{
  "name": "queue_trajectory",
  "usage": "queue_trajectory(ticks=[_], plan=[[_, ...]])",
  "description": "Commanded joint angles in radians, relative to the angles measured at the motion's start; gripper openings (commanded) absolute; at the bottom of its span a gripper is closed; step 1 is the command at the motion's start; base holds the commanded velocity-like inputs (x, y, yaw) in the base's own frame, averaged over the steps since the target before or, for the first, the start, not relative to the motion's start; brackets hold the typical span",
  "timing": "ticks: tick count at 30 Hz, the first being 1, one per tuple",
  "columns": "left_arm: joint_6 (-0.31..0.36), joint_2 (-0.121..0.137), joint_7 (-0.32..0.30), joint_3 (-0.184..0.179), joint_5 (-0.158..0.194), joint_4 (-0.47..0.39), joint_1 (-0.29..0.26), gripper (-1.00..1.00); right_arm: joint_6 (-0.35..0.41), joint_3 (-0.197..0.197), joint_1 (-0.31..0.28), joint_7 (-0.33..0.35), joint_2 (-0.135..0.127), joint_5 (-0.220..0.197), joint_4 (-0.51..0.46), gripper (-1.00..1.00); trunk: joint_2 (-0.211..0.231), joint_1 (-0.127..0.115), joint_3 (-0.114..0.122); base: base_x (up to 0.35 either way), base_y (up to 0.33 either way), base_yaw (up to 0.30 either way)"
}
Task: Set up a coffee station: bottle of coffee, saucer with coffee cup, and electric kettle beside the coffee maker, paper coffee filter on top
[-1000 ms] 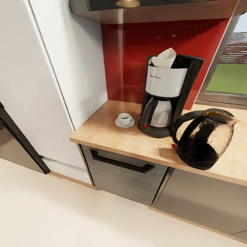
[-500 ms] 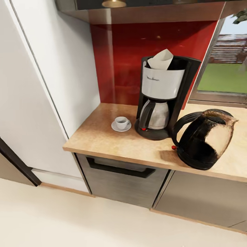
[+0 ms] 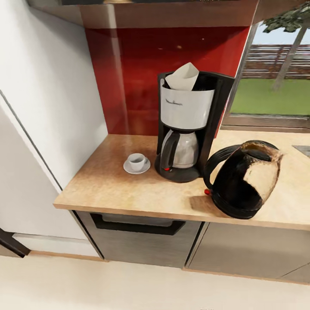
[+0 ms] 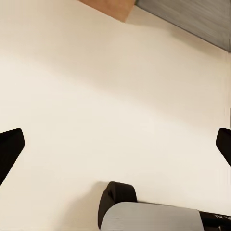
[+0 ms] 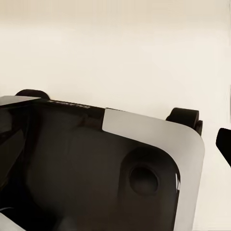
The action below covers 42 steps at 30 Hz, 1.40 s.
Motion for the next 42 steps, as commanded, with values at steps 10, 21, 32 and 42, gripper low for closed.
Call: queue_trajectory(ticks=[10, 21, 32, 42], plan=[[0.000, -0.001, -0.006, 0.001, 0.004, 0.008, 0.000, 1.00, -0.009, 0.009, -0.001, -0.012, 0.002, -0.002, 0.001, 1.00, 0.000, 0.000, 0.004, 0.004, 0.001, -0.250], [-0.023, -0.018, 0.002, 0.001, 0.003, 0.013, 0.000, 1.00, -0.018, 0.012, -0.001, -0.315, 0.040, 0.004, 0.000, 1.00, 0.000, 0.000, 0.004, 0.000, 0.000, -0.041], [-0.028, -0.021, 0.004, 0.000, 0.002, 0.025, 0.000, 1.00, -0.016, 0.012, -0.001, -0.574, 0.062, 0.005, -0.001, 1.00, 0.000, 0.000, 0.004, 0.000, 0.000, -0.001], [-0.029, -0.026, 0.004, -0.003, 0.002, 0.047, 0.000, 1.00, -0.015, 0.012, -0.001, -0.586, 0.072, 0.005, 0.000, 1.00, 0.000, 0.000, 0.004, 0.000, 0.000, 0.000]])
